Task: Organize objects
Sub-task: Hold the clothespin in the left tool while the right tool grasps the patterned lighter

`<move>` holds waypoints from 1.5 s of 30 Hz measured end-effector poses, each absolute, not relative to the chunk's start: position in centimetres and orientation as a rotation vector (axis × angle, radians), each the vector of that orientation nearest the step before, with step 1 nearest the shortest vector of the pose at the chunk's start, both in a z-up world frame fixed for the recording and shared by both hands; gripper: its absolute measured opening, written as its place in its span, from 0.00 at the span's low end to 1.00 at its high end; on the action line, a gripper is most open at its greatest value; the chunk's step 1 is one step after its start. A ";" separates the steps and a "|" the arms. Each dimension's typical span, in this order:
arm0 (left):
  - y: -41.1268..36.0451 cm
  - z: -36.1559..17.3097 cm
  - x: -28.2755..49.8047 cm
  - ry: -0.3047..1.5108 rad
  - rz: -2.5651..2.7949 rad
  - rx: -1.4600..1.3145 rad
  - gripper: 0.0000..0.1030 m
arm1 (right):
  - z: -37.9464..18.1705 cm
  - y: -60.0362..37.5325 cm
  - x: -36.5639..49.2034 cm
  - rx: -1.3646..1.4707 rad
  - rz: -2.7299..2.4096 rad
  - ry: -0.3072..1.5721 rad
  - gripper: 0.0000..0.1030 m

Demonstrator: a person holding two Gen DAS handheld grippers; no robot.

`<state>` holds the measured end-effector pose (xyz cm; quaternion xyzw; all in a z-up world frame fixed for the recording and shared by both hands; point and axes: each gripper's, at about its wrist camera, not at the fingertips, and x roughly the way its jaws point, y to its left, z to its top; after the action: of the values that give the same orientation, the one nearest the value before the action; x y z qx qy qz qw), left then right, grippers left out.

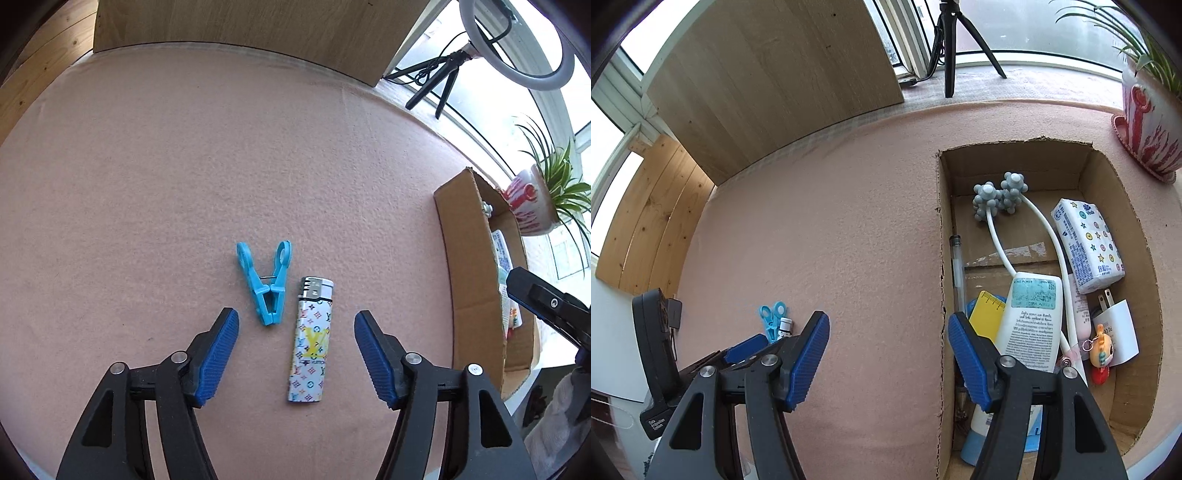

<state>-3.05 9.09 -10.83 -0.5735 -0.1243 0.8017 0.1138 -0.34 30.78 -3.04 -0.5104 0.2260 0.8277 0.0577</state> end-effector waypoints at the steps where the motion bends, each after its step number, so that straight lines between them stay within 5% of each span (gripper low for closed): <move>1: 8.7 -10.9 -3.0 -0.367 2.363 -1.683 0.67 | -2.9 30.6 -0.2 -1.543 2.517 0.669 0.61; 11: 6.1 -11.4 -4.5 -0.369 2.395 -1.689 0.65 | -4.2 26.9 -0.4 -1.643 2.546 0.585 0.61; 24: 6.5 -11.7 -6.9 -0.338 2.348 -1.678 0.52 | -6.3 24.1 -0.6 -1.714 2.508 0.569 0.62; 30: 6.5 -12.0 -7.4 -0.273 2.363 -1.674 0.31 | -6.3 23.6 -0.6 -1.716 2.504 0.559 0.62; 45: 1.4 -11.7 -4.8 -0.266 2.421 -1.663 0.29 | -8.6 18.8 -2.8 -1.813 2.504 0.401 0.62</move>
<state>-4.81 1.37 -11.73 -0.5614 -0.0897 0.8171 0.0960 -2.80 18.79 -8.61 -0.5814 0.1288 0.8033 0.0121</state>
